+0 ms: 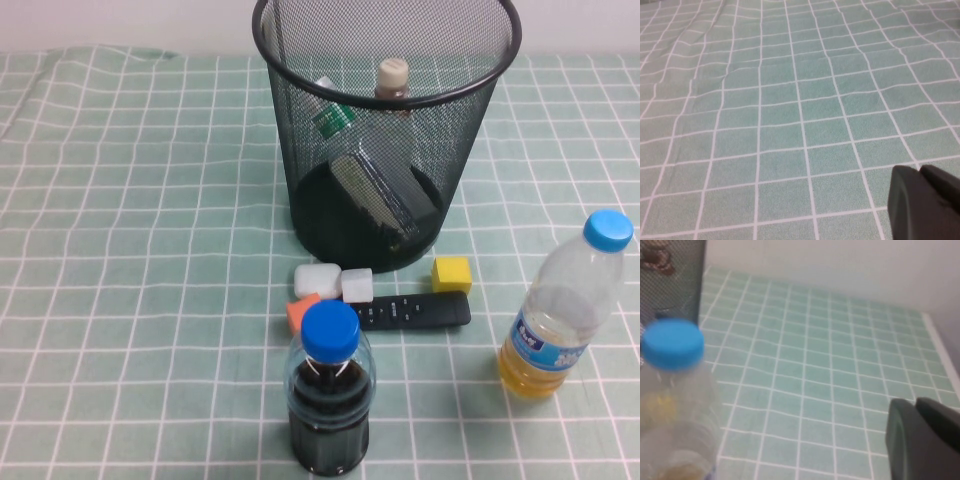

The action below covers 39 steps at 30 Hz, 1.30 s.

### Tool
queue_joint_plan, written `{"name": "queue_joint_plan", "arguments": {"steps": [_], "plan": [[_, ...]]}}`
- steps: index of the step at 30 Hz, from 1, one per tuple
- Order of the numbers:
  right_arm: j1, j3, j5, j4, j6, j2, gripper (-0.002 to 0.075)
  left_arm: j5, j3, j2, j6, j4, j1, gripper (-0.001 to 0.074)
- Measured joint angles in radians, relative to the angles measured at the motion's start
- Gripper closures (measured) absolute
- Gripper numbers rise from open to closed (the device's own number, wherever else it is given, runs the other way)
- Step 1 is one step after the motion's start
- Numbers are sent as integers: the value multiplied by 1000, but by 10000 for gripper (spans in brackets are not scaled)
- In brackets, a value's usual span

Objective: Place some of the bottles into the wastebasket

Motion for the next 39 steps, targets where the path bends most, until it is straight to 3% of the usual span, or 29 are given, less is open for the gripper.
{"name": "queue_joint_plan", "arguments": {"steps": [6,11,22,39], "plan": [[-122,267,-94,29,37,-254,732,0,0,0,0,0,0,739],[-152,377,-94,53,49,-387,732,0,0,0,0,0,0,739],[-154,381,248,57,58,-452,732,0,0,-1,0,0,0,739],[-152,381,246,53,58,-452,732,0,0,-1,0,0,0,739]]}}
